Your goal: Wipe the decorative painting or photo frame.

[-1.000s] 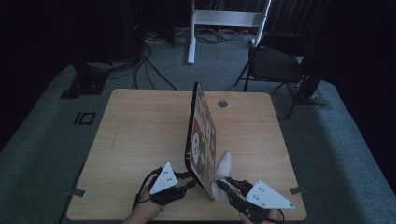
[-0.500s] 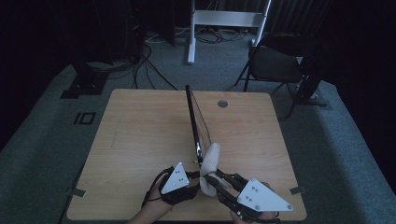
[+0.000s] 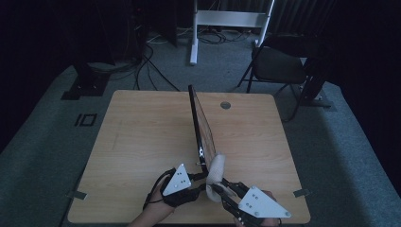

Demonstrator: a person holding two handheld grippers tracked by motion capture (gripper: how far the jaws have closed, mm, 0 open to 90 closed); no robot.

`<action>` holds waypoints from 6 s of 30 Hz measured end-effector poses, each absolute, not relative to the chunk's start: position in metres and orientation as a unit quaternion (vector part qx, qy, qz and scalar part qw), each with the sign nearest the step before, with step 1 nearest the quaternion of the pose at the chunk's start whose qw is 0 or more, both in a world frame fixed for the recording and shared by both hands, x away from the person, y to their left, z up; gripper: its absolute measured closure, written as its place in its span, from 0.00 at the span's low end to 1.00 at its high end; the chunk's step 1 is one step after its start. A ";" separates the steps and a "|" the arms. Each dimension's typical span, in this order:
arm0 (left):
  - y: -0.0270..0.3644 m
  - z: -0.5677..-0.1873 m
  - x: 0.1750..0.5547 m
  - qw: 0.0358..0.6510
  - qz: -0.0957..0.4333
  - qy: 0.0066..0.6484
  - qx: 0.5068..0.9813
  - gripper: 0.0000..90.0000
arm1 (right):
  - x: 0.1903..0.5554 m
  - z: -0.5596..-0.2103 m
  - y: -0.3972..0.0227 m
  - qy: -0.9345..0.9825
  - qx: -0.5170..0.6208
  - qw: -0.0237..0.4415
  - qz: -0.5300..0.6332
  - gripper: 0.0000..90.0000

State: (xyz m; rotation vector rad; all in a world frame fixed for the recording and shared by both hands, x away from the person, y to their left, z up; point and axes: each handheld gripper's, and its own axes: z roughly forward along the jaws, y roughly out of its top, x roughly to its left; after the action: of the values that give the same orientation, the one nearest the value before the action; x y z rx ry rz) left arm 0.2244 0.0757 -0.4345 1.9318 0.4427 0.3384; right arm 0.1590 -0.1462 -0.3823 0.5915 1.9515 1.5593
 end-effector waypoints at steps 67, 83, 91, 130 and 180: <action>0.070 -0.429 0.217 0.565 0.109 0.226 0.786 0.47 | 0.183 -0.505 -0.214 0.759 0.400 0.217 0.466 0.89; 0.067 -0.421 0.210 0.581 0.166 0.285 0.744 0.44 | 0.188 -0.492 -0.205 0.754 0.385 0.232 0.479 0.89; 0.071 -0.420 0.204 0.580 0.186 0.283 0.741 0.50 | 0.187 -0.489 -0.207 0.751 0.385 0.237 0.482 0.89; 0.080 -0.404 0.201 0.585 0.226 0.319 0.710 0.59 | 0.188 -0.485 -0.207 0.747 0.385 0.238 0.487 0.88; 0.097 -0.402 0.204 0.575 0.250 0.342 0.700 0.72 | 0.305 -0.313 -0.082 0.740 0.204 0.225 0.600 0.91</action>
State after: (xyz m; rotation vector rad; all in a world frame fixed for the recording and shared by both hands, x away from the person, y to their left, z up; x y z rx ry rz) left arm 0.2039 0.0972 -0.4022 1.6398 0.8023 0.5869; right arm 0.3048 -0.0821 -0.3132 0.5622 2.0422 1.6559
